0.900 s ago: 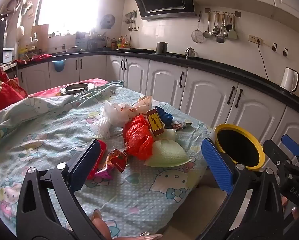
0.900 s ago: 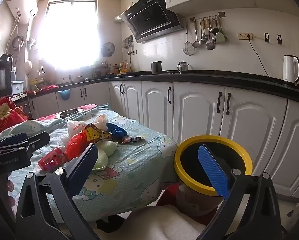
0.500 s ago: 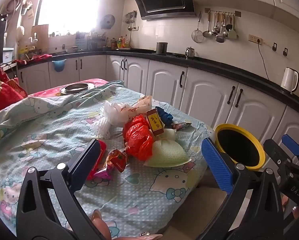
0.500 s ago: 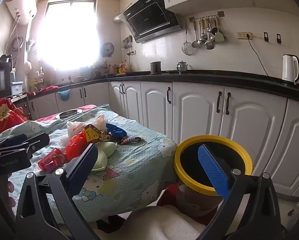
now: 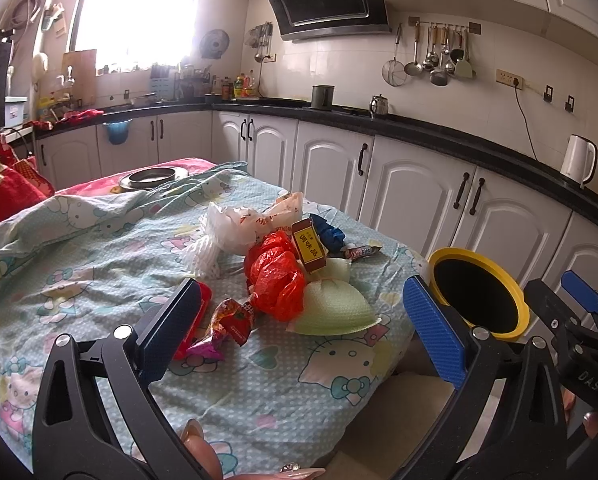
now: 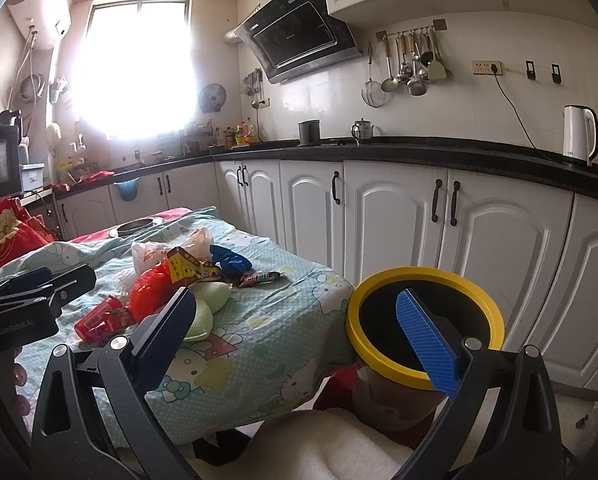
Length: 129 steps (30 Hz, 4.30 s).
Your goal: Collect trash
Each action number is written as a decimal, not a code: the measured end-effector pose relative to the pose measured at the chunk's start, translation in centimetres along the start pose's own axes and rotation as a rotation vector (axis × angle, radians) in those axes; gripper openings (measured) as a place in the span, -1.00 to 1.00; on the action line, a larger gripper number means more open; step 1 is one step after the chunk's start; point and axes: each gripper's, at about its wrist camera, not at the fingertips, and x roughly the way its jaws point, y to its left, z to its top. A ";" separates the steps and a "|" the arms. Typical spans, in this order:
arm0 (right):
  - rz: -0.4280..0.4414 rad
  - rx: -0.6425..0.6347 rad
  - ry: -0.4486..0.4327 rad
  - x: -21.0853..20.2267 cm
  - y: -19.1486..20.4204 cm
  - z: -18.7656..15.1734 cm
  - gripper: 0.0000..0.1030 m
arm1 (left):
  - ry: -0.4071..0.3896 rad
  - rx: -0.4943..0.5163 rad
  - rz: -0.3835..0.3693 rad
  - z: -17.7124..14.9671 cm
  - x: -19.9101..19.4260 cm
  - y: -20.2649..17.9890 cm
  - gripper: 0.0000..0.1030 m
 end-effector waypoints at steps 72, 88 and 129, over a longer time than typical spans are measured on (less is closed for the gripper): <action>0.229 -0.096 0.263 11.9 6.3 2.0 0.88 | 0.087 -0.104 0.104 5.0 6.6 8.6 0.81; 0.313 -0.033 0.487 17.8 8.1 -0.9 0.64 | 0.317 -0.095 -0.065 7.8 17.5 10.6 0.81; 0.366 0.116 0.453 12.9 2.7 0.4 -0.41 | 0.261 -0.117 -0.108 9.3 16.4 10.8 -0.79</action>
